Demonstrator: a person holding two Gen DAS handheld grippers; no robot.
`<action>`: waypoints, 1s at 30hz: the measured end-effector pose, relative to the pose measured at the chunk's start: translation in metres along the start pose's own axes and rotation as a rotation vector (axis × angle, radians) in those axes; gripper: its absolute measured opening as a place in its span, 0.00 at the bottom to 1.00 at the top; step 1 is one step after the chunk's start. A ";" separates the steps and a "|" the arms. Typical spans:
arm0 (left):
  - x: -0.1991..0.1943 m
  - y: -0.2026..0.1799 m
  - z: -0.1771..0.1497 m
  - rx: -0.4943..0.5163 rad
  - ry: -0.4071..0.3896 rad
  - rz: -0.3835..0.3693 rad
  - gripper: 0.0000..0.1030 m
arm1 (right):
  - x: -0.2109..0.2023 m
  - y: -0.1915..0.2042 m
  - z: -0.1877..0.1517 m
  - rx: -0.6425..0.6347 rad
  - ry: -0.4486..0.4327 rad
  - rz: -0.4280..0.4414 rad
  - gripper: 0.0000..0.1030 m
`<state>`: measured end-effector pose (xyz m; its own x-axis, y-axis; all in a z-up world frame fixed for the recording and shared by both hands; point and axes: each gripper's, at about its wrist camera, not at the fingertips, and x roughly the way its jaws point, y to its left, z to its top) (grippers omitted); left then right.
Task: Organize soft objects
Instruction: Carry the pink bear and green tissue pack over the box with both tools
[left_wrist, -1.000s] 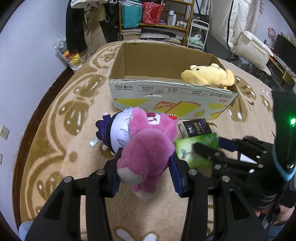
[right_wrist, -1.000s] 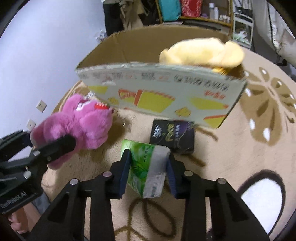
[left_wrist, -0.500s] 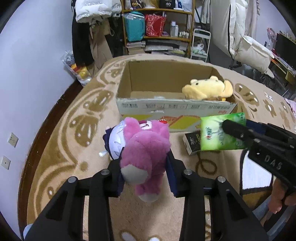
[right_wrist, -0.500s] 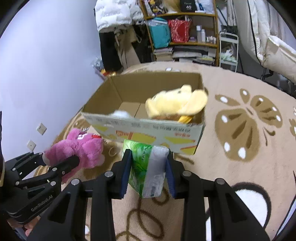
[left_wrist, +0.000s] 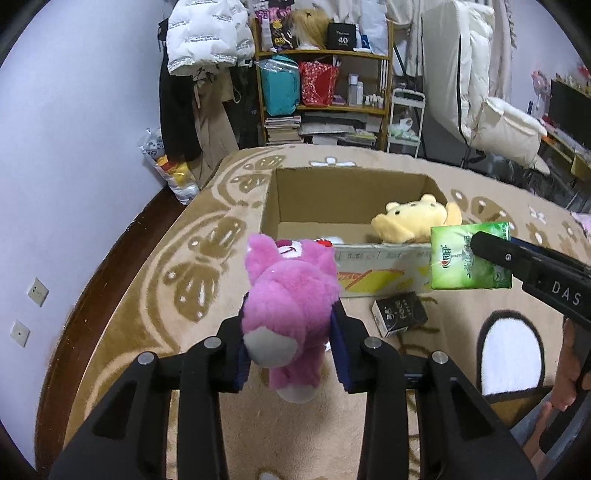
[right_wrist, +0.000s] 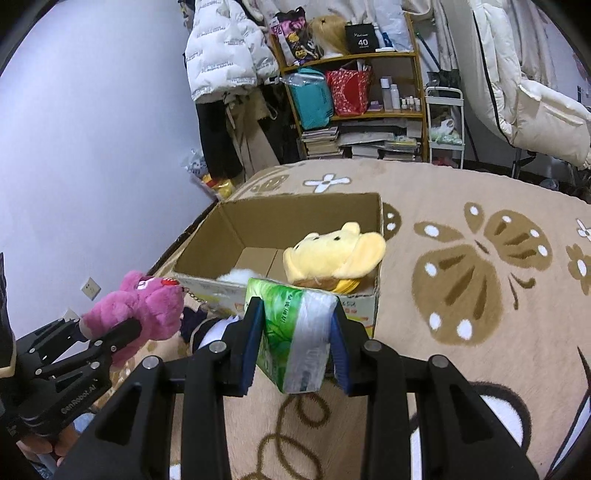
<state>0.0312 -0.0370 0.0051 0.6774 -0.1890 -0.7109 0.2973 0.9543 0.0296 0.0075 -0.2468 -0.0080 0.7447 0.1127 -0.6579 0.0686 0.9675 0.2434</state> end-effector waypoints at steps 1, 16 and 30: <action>-0.001 0.002 0.001 -0.003 -0.005 0.002 0.33 | -0.001 0.000 0.001 0.002 -0.006 0.000 0.35; -0.010 0.000 0.047 0.024 -0.160 0.084 0.33 | 0.004 0.006 0.041 -0.031 -0.083 -0.014 0.35; 0.031 -0.017 0.085 0.089 -0.173 0.108 0.34 | 0.042 -0.004 0.079 -0.080 -0.079 -0.096 0.35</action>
<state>0.1042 -0.0791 0.0422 0.8115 -0.1314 -0.5694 0.2702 0.9483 0.1663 0.0909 -0.2638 0.0192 0.7876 0.0035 -0.6161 0.0911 0.9883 0.1221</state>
